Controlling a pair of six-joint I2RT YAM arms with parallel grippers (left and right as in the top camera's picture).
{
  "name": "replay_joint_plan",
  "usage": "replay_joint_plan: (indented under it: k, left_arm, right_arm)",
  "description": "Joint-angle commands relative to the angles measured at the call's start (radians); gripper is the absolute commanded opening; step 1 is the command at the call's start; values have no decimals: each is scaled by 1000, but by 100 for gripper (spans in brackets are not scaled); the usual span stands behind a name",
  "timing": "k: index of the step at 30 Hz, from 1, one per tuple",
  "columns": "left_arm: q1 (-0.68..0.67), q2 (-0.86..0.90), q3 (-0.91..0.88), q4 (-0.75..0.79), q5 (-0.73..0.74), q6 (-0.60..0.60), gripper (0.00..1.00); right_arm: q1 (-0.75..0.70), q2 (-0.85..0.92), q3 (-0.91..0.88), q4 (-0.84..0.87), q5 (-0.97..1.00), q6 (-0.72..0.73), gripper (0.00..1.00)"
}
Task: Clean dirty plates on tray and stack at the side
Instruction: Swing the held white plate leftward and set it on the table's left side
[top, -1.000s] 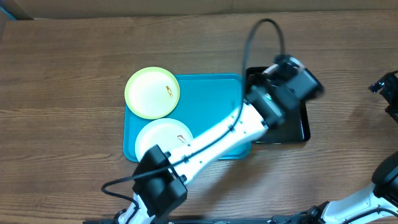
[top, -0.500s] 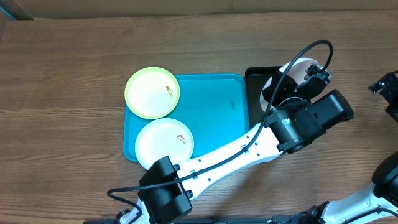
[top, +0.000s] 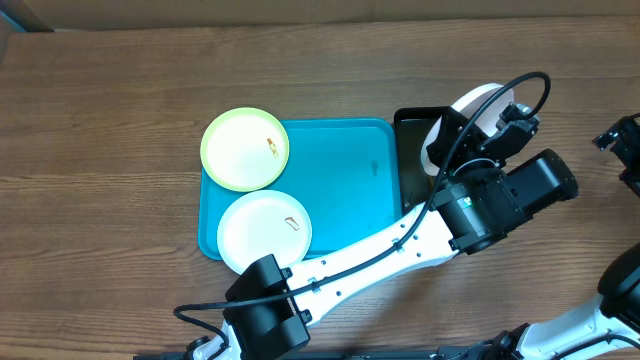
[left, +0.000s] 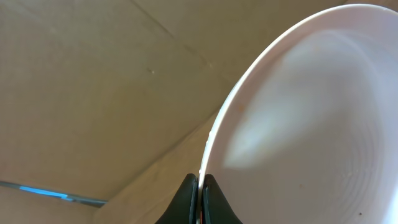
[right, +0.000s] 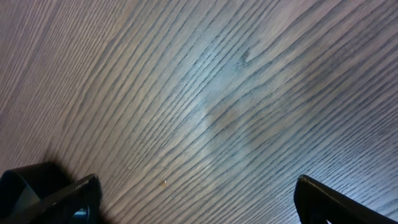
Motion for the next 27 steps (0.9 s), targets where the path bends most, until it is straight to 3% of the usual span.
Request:
replay_joint_plan:
  k: [1, 9, 15, 23, 27]
  left_arm:
    - [6, -12, 28, -6, -18, -70, 4]
    - [84, -12, 28, -123, 364, -298, 4]
    - [237, -12, 28, -176, 721, -409, 4]
    - [584, -12, 28, -257, 1270, -470, 4]
    - [806, -12, 28, -374, 1378, -483, 4]
  right_arm:
    - [0, -5, 8, 4, -5, 3, 100]
    - [0, -5, 8, 4, -5, 3, 100]
    - [0, -5, 8, 4, -5, 3, 100]
    - [0, -5, 8, 4, -5, 3, 100]
    - [0, -5, 8, 4, -5, 3, 100]
